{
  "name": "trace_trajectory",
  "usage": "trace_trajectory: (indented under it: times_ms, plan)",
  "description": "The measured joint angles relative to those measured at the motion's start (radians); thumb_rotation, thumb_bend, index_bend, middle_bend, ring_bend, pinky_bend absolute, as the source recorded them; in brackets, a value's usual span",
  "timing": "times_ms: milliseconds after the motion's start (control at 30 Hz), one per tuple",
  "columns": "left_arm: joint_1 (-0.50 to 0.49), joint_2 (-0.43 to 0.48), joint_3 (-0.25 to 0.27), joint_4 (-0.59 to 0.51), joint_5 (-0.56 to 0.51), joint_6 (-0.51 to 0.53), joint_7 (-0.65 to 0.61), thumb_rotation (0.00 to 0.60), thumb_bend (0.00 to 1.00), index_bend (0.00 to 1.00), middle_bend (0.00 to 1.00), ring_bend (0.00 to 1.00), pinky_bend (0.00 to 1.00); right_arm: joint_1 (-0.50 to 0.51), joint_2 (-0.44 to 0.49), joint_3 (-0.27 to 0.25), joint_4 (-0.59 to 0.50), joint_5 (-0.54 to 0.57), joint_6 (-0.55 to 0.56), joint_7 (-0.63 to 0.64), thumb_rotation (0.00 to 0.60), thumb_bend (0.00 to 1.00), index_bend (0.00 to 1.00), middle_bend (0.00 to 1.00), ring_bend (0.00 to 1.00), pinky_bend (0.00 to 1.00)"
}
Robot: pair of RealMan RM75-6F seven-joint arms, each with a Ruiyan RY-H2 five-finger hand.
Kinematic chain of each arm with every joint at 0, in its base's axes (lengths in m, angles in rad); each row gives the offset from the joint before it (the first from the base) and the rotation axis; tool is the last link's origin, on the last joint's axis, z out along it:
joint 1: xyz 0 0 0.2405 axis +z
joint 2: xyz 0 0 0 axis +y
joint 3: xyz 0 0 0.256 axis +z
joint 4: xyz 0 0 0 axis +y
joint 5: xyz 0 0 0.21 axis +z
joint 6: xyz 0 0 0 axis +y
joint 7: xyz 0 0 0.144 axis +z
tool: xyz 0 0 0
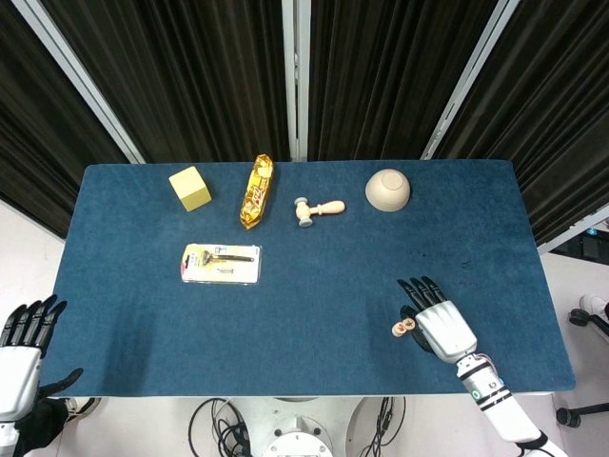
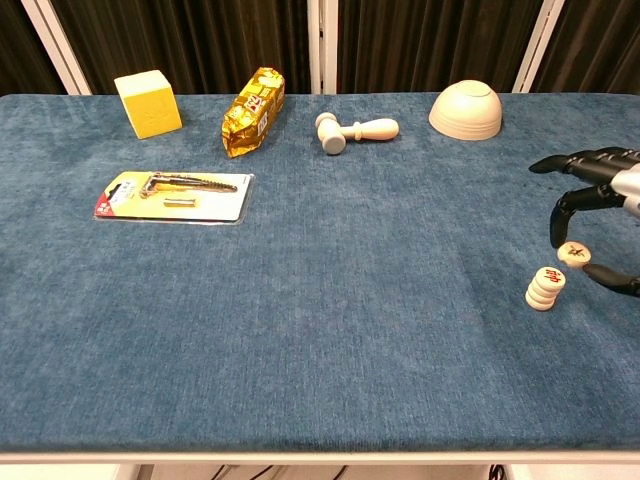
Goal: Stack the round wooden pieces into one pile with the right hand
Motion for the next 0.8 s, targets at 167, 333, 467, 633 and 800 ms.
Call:
trace_trajectory:
  times_ms: [167, 333, 467, 633, 800]
  plan:
    - [0.001, 0.003, -0.001, 0.003, -0.002, 0.002, -0.012, 0.6, 0.09, 0.03, 0.0, 0.0, 0.0, -0.001, -0.021, 0.006, 0.014, 0.006, -0.008, -0.03, 0.6, 0.33, 0.48, 0.06, 0.0, 0.0]
    - [-0.001, 0.005, -0.001, 0.005, -0.003, 0.002, -0.019, 0.6, 0.1, 0.03, 0.0, 0.0, 0.0, -0.002, -0.033, 0.008, 0.024, 0.012, -0.019, -0.037, 0.6, 0.33, 0.48, 0.05, 0.0, 0.0]
    - [0.002, 0.005, -0.001, 0.004, 0.0, 0.007, -0.018, 0.6, 0.09, 0.03, 0.0, 0.0, 0.0, -0.002, -0.041, 0.009, 0.028, 0.008, -0.021, -0.037, 0.6, 0.33, 0.48, 0.05, 0.0, 0.0]
    - [0.002, 0.005, 0.001, 0.002, 0.003, 0.008, -0.016, 0.6, 0.09, 0.03, 0.0, 0.0, 0.0, -0.003, -0.044, 0.011, 0.028, 0.009, -0.024, -0.041, 0.6, 0.33, 0.48, 0.05, 0.0, 0.0]
    - [0.003, 0.006, 0.0, 0.002, 0.003, 0.01, -0.018, 0.6, 0.1, 0.03, 0.0, 0.0, 0.0, -0.004, -0.047, 0.01, 0.027, 0.009, -0.029, -0.044, 0.6, 0.33, 0.47, 0.05, 0.0, 0.0]
